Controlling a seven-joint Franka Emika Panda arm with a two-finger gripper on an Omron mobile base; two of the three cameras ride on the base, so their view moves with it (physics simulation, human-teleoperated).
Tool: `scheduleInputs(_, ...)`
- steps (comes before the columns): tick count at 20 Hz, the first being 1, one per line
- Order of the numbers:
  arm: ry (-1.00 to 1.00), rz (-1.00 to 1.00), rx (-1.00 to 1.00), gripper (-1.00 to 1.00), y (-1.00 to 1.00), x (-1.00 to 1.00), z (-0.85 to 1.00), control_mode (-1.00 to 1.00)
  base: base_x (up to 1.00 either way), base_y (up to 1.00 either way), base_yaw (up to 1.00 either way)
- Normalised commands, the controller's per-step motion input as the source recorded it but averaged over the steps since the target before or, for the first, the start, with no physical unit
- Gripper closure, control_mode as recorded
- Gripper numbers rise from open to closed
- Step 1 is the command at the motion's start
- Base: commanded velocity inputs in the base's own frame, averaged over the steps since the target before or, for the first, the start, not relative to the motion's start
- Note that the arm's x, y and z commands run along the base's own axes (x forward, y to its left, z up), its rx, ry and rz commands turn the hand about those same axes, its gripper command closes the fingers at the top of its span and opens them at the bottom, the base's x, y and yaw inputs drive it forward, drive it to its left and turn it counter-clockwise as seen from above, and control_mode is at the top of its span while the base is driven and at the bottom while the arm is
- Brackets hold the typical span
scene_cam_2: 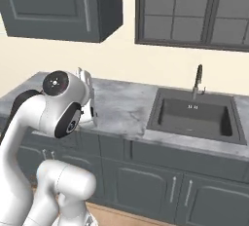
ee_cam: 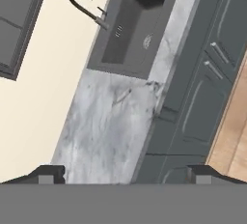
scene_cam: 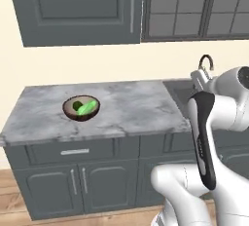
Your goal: Place the bowl with the lime and corn on the second highest shelf of the fridge. Place the bowl with the fish and steak on the top shelf of the fridge.
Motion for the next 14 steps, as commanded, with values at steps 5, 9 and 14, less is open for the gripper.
scheduleInputs(5, 0.00, 0.00, 0.00, -1.00, 0.00, 0.00, 0.00, 1.00, 0.37, 1.00, -0.13)
scheduleInputs(9, 0.00, 0.00, 0.00, -1.00, 0.00, 0.00, 0.00, 1.00, 0.67, 0.97, -0.03)
scheduleInputs(14, 0.00, 0.00, 0.00, -1.00, 0.00, 0.00, 0.00, 1.00, 0.78, 0.53, 0.00)
